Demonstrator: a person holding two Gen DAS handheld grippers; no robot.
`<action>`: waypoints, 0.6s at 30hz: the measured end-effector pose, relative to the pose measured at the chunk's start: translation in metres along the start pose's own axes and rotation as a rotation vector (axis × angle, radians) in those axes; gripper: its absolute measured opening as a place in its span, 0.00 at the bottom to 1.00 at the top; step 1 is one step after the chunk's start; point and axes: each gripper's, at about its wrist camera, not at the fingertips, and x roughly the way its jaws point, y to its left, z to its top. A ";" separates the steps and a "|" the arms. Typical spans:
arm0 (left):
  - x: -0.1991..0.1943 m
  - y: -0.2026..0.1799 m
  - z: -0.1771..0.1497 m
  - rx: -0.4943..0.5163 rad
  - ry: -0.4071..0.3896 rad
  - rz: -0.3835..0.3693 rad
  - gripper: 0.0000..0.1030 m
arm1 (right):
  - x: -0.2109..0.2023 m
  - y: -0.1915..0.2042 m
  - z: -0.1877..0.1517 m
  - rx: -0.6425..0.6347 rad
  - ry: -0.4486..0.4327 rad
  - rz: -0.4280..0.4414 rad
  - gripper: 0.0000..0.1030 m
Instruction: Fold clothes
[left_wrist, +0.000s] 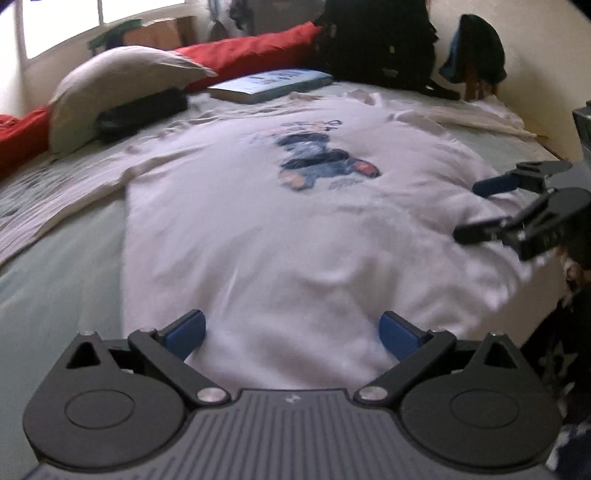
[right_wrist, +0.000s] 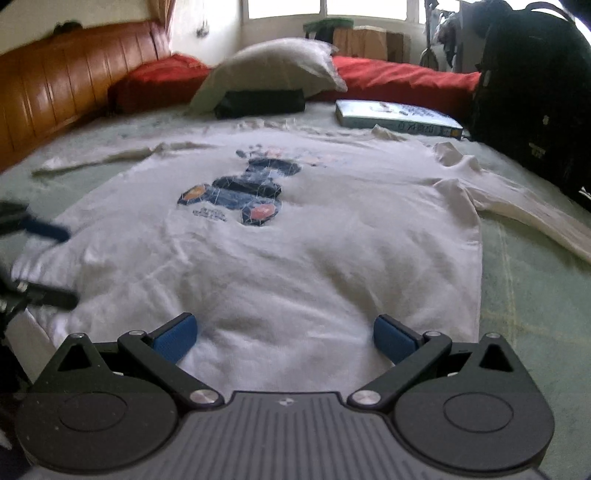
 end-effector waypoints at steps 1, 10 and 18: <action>-0.005 0.002 -0.004 -0.014 0.002 0.001 0.98 | -0.001 0.001 -0.002 -0.013 -0.008 -0.003 1.00; -0.028 0.005 0.012 -0.020 -0.043 0.015 0.98 | -0.025 0.006 0.003 0.020 0.033 -0.050 1.00; 0.018 -0.002 0.023 -0.136 0.029 0.062 0.99 | -0.033 -0.002 -0.017 0.043 0.070 -0.058 1.00</action>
